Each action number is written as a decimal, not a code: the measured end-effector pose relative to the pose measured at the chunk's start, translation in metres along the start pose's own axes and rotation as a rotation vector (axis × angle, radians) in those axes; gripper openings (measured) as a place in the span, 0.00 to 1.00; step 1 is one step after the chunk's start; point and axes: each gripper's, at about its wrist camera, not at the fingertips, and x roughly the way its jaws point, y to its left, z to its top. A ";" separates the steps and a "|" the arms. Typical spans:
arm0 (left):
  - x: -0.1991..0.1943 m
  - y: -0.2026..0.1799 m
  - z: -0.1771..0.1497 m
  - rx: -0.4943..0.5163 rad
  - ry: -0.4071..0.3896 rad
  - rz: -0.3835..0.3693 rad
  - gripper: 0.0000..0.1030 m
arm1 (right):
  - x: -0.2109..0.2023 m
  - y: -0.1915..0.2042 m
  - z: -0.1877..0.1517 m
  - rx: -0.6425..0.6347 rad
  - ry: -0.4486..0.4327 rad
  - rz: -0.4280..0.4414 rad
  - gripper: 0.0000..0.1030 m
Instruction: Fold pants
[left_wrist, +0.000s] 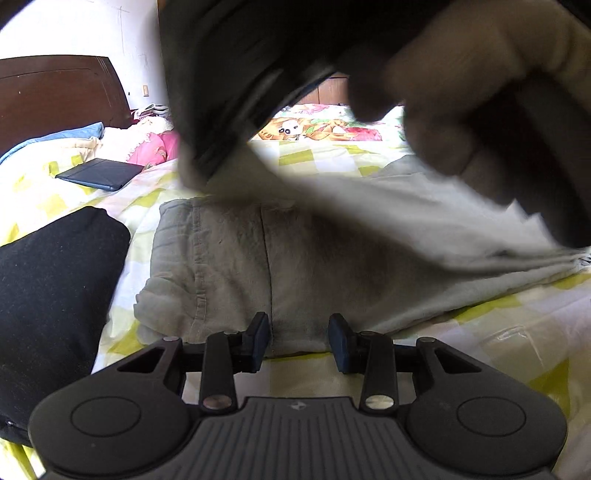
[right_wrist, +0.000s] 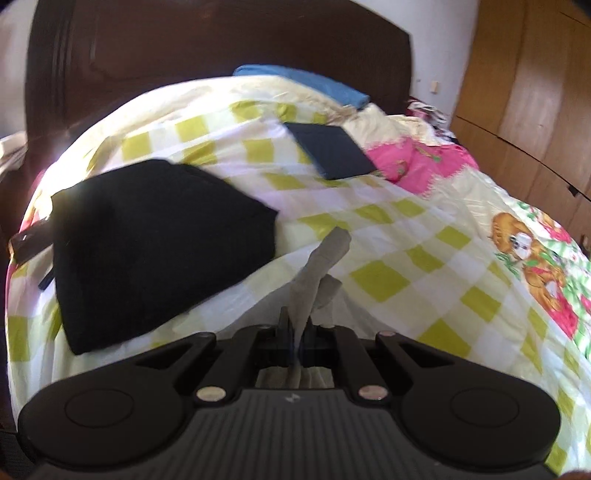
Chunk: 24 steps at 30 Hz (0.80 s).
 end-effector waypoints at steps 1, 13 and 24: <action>-0.002 0.001 -0.001 -0.002 -0.002 -0.002 0.48 | 0.007 0.004 0.000 -0.007 0.032 0.029 0.06; -0.039 0.014 -0.014 -0.044 0.014 0.003 0.49 | -0.038 -0.029 -0.019 0.133 0.015 0.116 0.31; -0.033 0.015 0.029 -0.001 -0.088 0.048 0.49 | -0.137 -0.180 -0.164 0.691 0.166 -0.345 0.34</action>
